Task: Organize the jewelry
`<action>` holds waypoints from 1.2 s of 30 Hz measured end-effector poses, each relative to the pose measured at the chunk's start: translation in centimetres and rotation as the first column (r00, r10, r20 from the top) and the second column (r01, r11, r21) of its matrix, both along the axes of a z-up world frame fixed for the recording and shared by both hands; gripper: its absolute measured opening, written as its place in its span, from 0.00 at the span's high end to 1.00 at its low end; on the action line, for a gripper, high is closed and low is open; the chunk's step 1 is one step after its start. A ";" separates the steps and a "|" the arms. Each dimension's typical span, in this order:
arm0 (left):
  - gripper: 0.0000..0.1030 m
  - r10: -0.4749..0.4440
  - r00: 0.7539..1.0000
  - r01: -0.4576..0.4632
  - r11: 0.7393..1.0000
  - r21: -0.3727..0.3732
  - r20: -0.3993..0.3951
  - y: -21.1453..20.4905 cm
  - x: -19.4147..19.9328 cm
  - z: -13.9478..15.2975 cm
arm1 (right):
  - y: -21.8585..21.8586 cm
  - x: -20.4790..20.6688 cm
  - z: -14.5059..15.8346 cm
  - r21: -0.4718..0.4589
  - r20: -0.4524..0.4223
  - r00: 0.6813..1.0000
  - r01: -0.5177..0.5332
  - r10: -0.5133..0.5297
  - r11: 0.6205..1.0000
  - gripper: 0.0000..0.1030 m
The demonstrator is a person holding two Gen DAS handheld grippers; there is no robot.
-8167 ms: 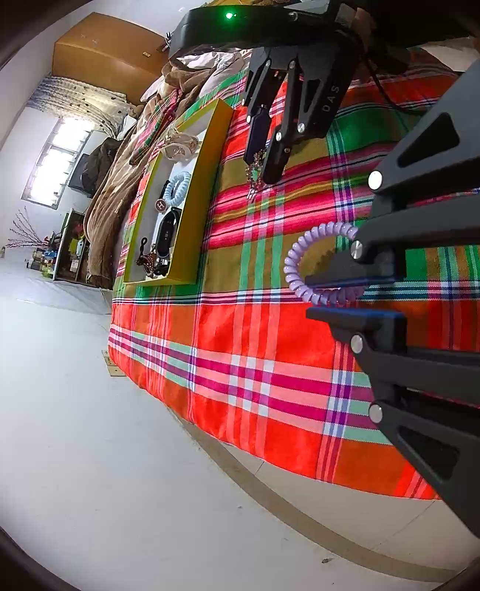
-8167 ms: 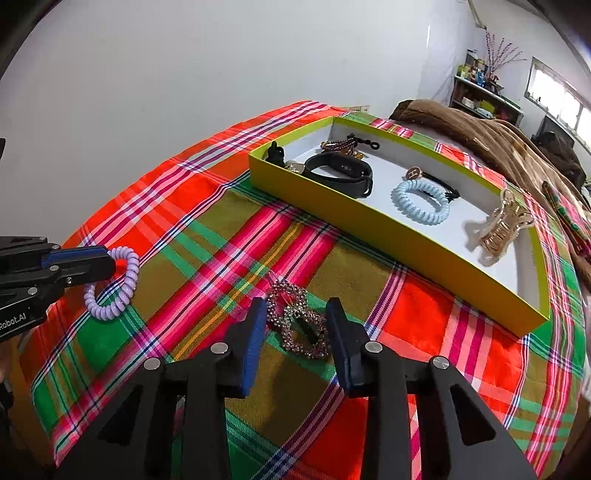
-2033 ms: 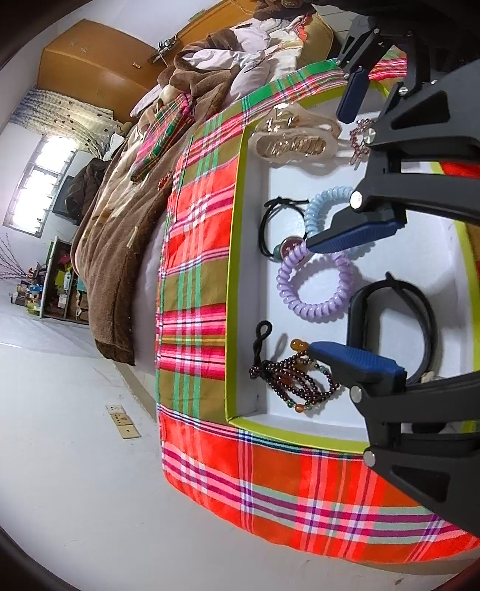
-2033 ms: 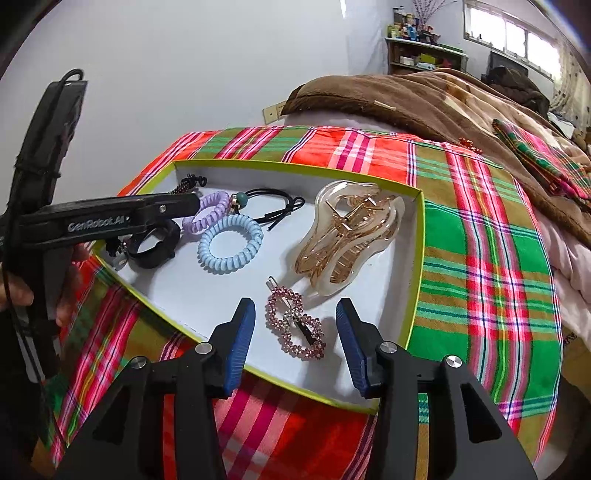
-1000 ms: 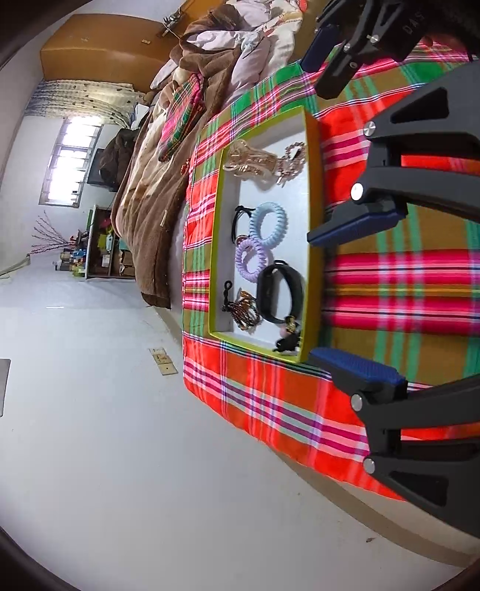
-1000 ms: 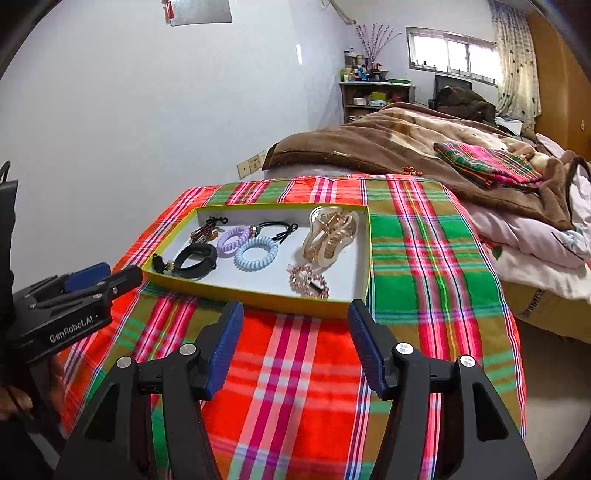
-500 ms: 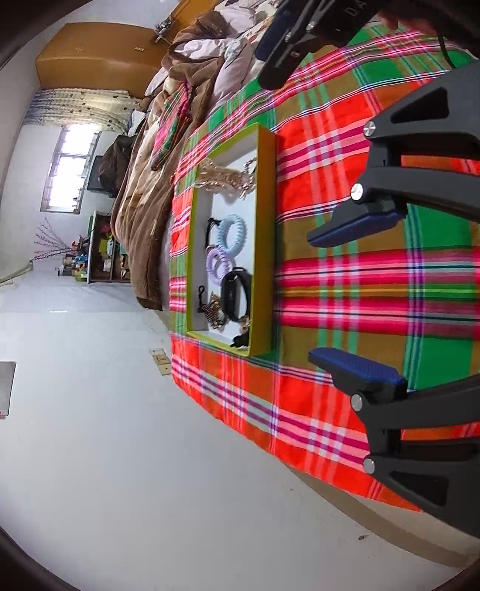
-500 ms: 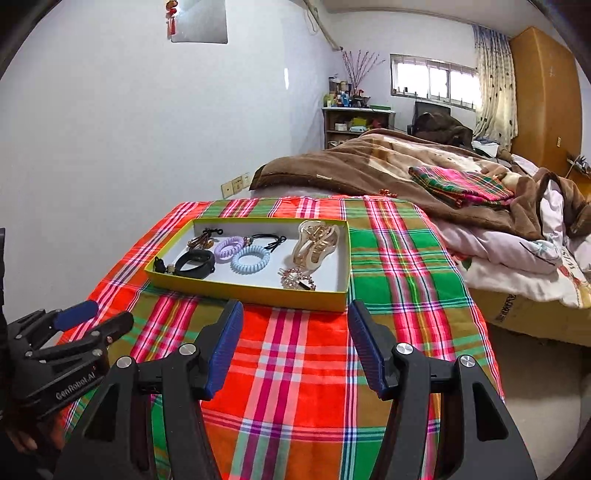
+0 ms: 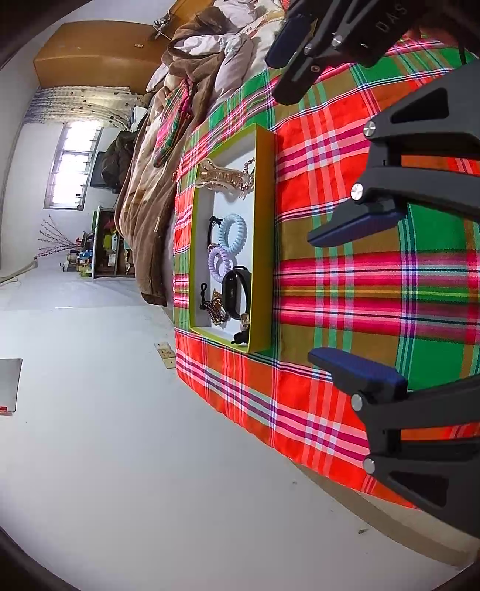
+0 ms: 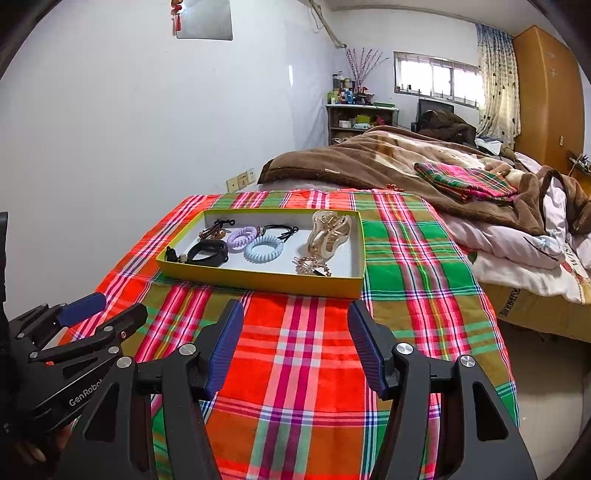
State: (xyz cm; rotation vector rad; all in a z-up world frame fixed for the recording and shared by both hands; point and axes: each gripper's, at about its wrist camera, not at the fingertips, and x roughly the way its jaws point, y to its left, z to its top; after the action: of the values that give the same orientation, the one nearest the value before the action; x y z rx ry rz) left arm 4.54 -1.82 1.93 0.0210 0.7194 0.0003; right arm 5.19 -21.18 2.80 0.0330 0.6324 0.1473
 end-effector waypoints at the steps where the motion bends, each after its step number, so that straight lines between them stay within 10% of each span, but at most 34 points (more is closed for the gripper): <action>1: 0.43 0.003 1.000 -0.003 1.000 0.001 0.001 0.0 0.0 0.0 | 0.0 0.0 0.0 0.001 0.001 1.000 0.001 -0.001 1.000 0.43; 36: 0.43 0.035 0.999 -0.036 0.999 -0.022 -0.014 0.8 0.1 -0.1 | 0.2 0.0 -0.4 0.004 -0.013 1.000 0.001 -0.001 1.000 0.43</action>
State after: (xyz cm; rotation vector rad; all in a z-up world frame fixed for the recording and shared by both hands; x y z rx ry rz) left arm 4.65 -0.98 1.83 -0.0127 0.7329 0.0263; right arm 5.19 -21.01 2.39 0.0385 0.6446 0.1475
